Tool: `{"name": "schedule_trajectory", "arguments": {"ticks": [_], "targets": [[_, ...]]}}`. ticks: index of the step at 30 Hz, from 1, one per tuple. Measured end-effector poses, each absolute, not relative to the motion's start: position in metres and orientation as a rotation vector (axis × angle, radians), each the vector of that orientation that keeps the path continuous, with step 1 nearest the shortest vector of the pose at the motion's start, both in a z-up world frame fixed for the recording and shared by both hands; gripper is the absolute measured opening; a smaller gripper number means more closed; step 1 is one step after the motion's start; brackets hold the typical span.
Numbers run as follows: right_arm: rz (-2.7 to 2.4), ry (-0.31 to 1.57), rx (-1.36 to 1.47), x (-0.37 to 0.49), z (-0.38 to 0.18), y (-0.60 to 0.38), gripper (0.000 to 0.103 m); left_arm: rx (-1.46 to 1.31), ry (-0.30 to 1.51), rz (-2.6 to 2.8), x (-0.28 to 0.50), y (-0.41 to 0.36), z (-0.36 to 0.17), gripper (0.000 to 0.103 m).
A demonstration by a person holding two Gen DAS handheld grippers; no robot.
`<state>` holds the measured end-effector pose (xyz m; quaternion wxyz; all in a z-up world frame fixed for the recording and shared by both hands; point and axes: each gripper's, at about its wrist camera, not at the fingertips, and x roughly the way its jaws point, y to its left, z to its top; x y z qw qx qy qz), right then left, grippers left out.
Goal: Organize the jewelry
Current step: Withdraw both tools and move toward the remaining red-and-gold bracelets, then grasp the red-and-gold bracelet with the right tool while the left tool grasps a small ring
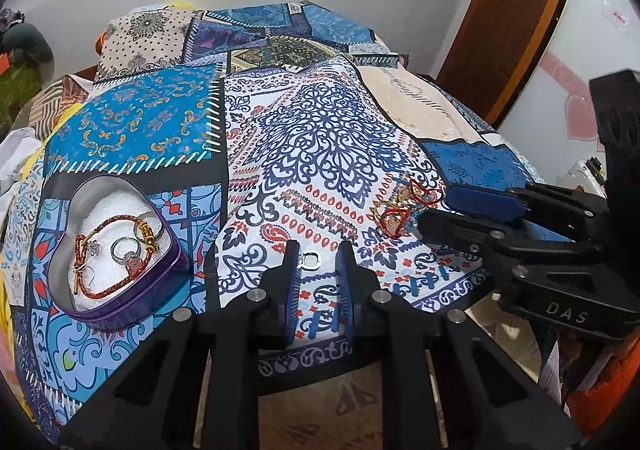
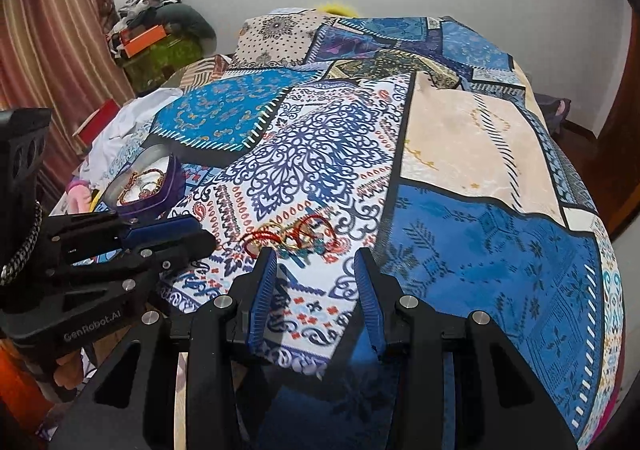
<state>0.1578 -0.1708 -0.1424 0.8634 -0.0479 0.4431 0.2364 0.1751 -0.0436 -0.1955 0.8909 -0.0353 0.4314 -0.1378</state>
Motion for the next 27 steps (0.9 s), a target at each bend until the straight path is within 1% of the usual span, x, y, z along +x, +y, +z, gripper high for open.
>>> {"name": "schedule_trajectory", "arguments": {"ticks": [6, 16, 19, 21, 24, 25, 26, 27], "targets": [[0.502, 0.930, -0.091, 0.164, -0.144, -0.164, 0.037, -0.078, 0.890, -0.296, 0.175, -0.043, -0.196, 0.012], [0.503, 0.909, -0.093, 0.165, -0.147, -0.164, 0.037, -0.068, 0.885, -0.292, 0.174, -0.045, -0.196, 0.011], [0.507, 0.904, -0.114, 0.162, -0.148, -0.162, 0.032, -0.073, 0.886, -0.292, 0.173, -0.044, -0.196, 0.010], [0.513, 0.904, -0.119, 0.160, -0.148, -0.162, 0.025, -0.077, 0.888, -0.291, 0.172, -0.044, -0.195, 0.009], [0.517, 0.904, -0.111, 0.157, -0.147, -0.164, 0.019, -0.078, 0.891, -0.289, 0.171, -0.044, -0.194, 0.007], [0.523, 0.906, -0.101, 0.157, -0.147, -0.165, 0.015, -0.079, 0.891, -0.288, 0.170, -0.044, -0.194, 0.007], [0.520, 0.913, -0.103, 0.157, -0.148, -0.165, 0.005, -0.080, 0.892, -0.287, 0.170, -0.044, -0.193, 0.007], [0.513, 0.910, -0.104, 0.157, -0.148, -0.165, 0.005, -0.081, 0.893, -0.286, 0.169, -0.044, -0.193, 0.007]]}}
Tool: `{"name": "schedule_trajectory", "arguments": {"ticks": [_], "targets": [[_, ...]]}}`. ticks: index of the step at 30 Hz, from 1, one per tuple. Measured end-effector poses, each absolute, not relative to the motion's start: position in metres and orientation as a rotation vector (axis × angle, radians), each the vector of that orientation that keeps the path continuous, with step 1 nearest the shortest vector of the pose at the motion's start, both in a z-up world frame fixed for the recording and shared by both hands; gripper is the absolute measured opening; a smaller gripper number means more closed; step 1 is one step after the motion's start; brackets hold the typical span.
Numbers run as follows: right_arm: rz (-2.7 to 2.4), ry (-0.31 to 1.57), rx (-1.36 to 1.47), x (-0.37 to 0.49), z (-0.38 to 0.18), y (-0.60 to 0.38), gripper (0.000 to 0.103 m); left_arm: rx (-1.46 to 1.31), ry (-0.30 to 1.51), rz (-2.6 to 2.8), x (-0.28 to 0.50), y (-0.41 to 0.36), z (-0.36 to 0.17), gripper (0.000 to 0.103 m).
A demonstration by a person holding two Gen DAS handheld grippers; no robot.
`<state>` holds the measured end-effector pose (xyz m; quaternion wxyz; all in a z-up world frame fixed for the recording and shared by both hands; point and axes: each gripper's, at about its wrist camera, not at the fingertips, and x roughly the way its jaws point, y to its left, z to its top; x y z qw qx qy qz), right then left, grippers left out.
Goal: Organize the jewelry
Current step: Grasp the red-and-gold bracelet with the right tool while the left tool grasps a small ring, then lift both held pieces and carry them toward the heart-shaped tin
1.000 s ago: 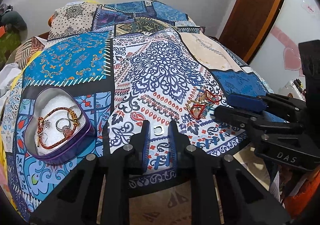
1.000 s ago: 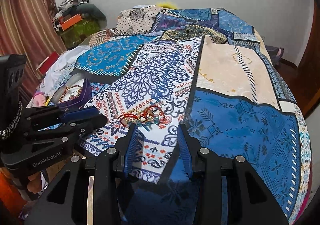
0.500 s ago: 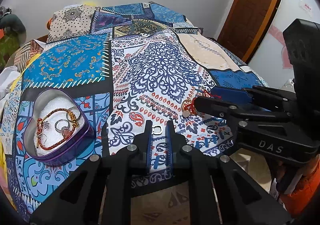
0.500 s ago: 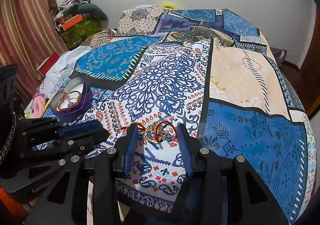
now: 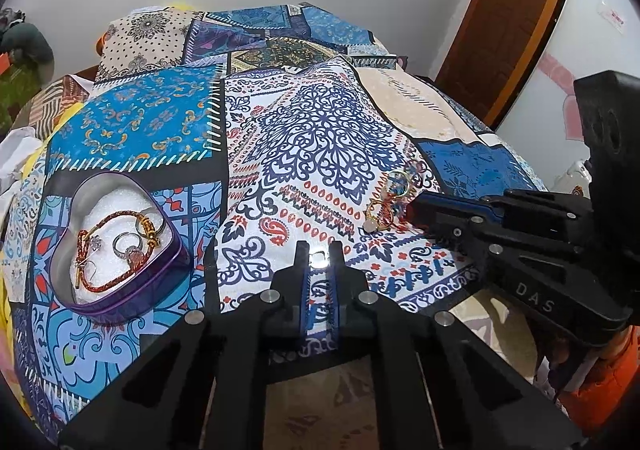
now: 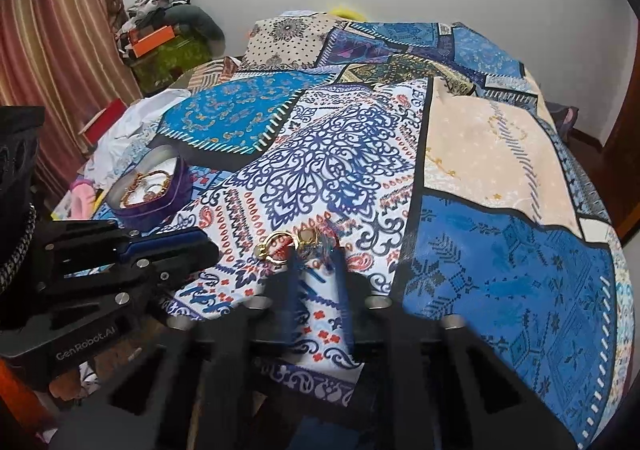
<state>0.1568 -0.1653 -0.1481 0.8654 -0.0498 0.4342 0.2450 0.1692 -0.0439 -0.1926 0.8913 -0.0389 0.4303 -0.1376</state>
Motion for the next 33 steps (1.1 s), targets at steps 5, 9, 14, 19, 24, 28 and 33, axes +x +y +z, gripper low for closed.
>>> {"name": "schedule_trajectory", "arguments": {"ticks": [5, 9, 14, 19, 24, 28, 33], "targets": [[0.494, 0.899, -0.087, 0.154, -0.144, -0.169, 0.004, -0.082, 0.894, -0.279, 0.167, -0.043, -0.189, 0.007], [0.483, 0.884, -0.077, 0.149, -0.138, -0.176, 0.004, -0.087, 0.894, -0.275, 0.165, -0.043, -0.186, 0.007], [0.505, 0.914, -0.029, 0.149, -0.130, -0.181, 0.005, -0.087, 0.886, -0.273, 0.162, -0.042, -0.183, 0.007], [0.489, 0.931, 0.002, 0.156, -0.129, -0.175, 0.025, -0.091, 0.881, -0.274, 0.161, -0.042, -0.181, 0.007], [0.510, 0.906, -0.008, 0.156, -0.128, -0.163, 0.035, -0.095, 0.883, -0.271, 0.162, -0.039, -0.182, 0.007], [0.503, 0.925, -0.060, 0.159, -0.139, -0.154, 0.035, -0.104, 0.889, -0.264, 0.162, -0.035, -0.185, 0.007], [0.468, 0.926, -0.092, 0.162, -0.149, -0.158, 0.010, -0.106, 0.889, -0.260, 0.163, -0.034, -0.185, 0.007]]}}
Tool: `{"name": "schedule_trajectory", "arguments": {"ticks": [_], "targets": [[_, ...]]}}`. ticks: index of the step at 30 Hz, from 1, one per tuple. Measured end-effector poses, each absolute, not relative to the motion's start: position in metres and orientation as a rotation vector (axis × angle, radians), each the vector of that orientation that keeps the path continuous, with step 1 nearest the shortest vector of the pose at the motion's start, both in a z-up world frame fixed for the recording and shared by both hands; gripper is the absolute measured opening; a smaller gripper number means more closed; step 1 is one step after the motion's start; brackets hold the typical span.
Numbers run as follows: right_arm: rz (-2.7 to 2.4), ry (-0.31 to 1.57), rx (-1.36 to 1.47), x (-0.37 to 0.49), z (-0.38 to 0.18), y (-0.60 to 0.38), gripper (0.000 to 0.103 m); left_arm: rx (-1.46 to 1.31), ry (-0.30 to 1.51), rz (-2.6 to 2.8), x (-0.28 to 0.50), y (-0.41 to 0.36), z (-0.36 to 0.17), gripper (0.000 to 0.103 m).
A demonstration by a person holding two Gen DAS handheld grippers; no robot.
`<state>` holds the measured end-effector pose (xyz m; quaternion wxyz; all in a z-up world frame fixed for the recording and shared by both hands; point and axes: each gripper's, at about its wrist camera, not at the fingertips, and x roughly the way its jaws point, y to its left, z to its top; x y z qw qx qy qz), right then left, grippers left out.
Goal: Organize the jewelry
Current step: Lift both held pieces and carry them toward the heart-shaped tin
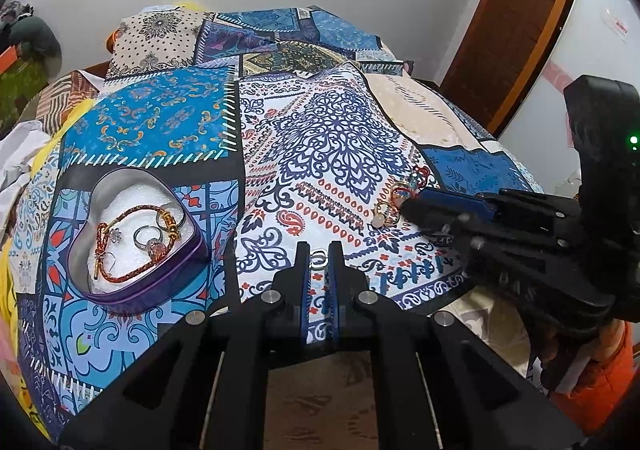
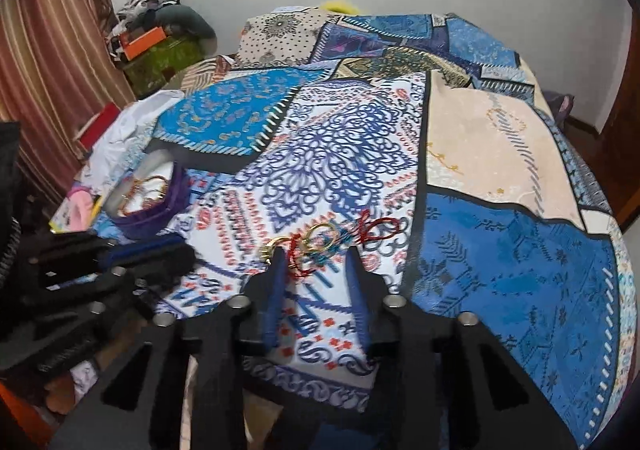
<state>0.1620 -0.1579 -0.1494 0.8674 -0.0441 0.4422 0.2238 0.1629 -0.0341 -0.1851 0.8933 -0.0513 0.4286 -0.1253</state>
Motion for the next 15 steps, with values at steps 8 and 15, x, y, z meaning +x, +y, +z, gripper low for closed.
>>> {"name": "schedule_trajectory", "arguments": {"ticks": [8, 15], "targets": [[0.460, 0.897, -0.030, 0.158, -0.141, -0.178, 0.005, -0.107, 0.875, -0.253, 0.160, -0.035, -0.179, 0.007], [0.459, 0.821, -0.019, 0.149, -0.112, -0.182, 0.004, -0.102, 0.843, -0.253, 0.153, -0.038, -0.165, 0.007]]}}
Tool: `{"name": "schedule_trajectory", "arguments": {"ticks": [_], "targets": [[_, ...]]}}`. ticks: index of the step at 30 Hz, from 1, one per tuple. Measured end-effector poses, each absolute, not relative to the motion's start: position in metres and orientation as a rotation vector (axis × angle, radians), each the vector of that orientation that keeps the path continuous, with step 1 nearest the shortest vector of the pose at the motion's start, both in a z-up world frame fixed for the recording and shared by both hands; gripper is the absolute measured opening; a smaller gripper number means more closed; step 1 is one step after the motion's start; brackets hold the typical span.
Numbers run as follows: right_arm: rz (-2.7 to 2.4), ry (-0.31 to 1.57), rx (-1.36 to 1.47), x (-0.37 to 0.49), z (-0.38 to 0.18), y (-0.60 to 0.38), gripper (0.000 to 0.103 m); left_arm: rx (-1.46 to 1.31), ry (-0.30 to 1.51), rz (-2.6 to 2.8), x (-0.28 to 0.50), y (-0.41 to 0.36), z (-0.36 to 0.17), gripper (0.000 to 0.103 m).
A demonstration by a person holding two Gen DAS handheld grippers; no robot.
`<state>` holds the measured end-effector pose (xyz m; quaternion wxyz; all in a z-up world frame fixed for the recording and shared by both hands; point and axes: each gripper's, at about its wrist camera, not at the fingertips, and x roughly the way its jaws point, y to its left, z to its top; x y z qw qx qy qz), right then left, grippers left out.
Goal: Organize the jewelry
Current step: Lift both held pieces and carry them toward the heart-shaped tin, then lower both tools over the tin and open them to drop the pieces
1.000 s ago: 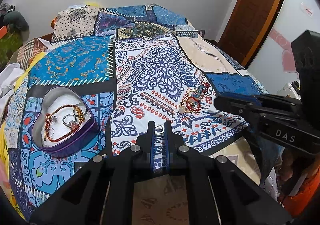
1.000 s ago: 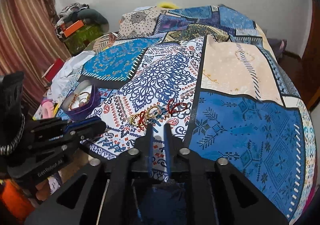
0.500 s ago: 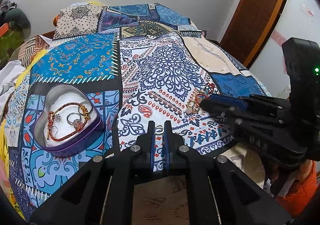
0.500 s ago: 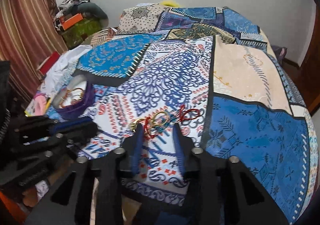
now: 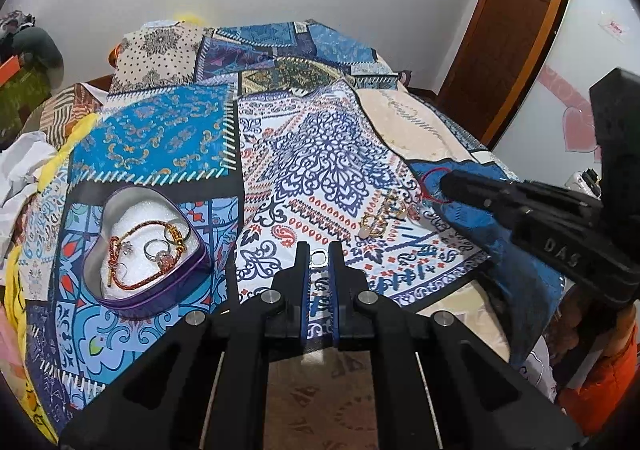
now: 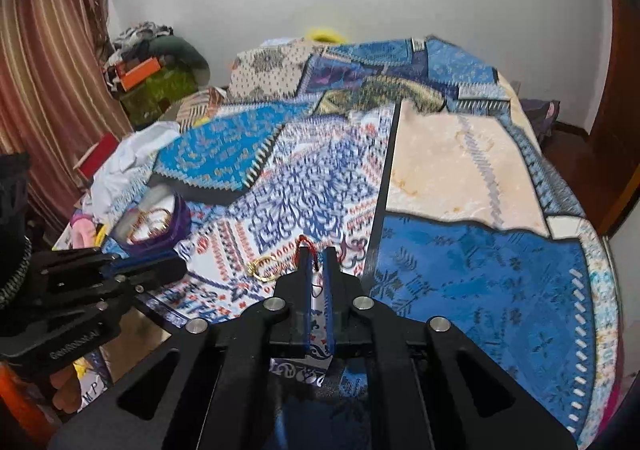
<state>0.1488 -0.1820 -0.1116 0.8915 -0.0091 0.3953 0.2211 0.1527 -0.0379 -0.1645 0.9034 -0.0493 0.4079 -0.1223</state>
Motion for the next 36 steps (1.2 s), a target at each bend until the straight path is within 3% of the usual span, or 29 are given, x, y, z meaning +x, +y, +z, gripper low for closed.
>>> {"name": "schedule_trajectory", "arguments": {"ticks": [17, 36], "targets": [[0.514, 0.668, -0.029, 0.125, -0.056, -0.154, 0.004, -0.095, 0.707, -0.201, 0.121, -0.012, -0.113, 0.007], [0.660, 0.633, -0.067, 0.121, -0.046, -0.079, 0.004, -0.150, 0.649, -0.086, 0.101, 0.051, -0.105, 0.007]]}}
